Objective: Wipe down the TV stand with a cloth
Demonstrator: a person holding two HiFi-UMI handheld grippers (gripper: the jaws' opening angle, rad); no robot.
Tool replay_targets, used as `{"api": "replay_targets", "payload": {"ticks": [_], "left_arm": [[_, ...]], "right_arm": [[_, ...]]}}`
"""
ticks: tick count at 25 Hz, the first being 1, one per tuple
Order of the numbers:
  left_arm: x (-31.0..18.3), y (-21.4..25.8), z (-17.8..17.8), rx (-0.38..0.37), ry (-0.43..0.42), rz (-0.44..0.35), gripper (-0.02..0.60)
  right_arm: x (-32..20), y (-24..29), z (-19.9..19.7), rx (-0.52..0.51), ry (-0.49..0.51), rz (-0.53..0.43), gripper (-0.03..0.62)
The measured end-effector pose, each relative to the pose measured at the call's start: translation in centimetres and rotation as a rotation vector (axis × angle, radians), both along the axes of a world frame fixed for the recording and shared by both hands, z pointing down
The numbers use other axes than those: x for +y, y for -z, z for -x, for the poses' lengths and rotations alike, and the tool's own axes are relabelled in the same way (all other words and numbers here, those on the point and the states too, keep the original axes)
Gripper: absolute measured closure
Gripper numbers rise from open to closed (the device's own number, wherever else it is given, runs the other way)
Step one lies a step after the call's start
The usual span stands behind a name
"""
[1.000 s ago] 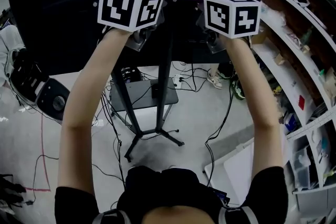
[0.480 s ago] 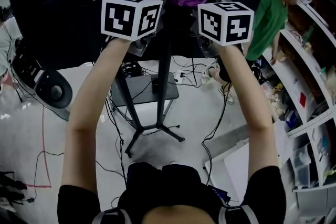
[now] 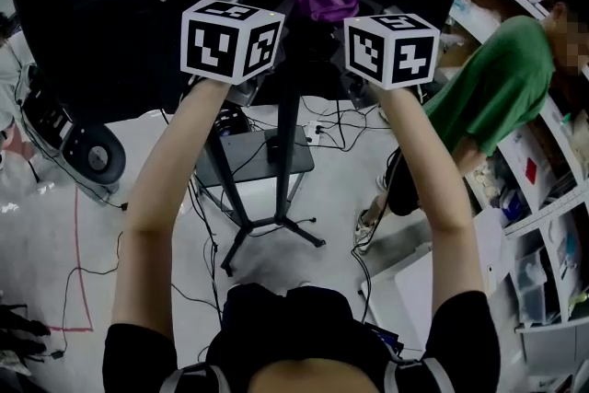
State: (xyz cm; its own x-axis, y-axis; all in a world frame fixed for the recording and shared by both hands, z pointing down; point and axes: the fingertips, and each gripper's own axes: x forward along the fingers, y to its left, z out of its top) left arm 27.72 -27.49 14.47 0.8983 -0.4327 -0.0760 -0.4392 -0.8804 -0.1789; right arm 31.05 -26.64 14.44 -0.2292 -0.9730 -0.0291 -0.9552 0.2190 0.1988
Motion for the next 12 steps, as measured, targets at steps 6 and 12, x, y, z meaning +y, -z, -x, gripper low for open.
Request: {"api": "replay_targets", "payload": {"ticks": [6,12], "left_arm": [[-0.1,-1.1,0.0,-0.007,-0.005,0.007,0.575],[-0.1,-2.5,0.1,-0.019,-0.017,0.031,0.575]], "right_arm": [[-0.1,-1.1,0.0,-0.005,-0.011,0.01,0.53],[0.1,-2.4,0.1,-0.007,-0.023,0.033,0.53]]}}
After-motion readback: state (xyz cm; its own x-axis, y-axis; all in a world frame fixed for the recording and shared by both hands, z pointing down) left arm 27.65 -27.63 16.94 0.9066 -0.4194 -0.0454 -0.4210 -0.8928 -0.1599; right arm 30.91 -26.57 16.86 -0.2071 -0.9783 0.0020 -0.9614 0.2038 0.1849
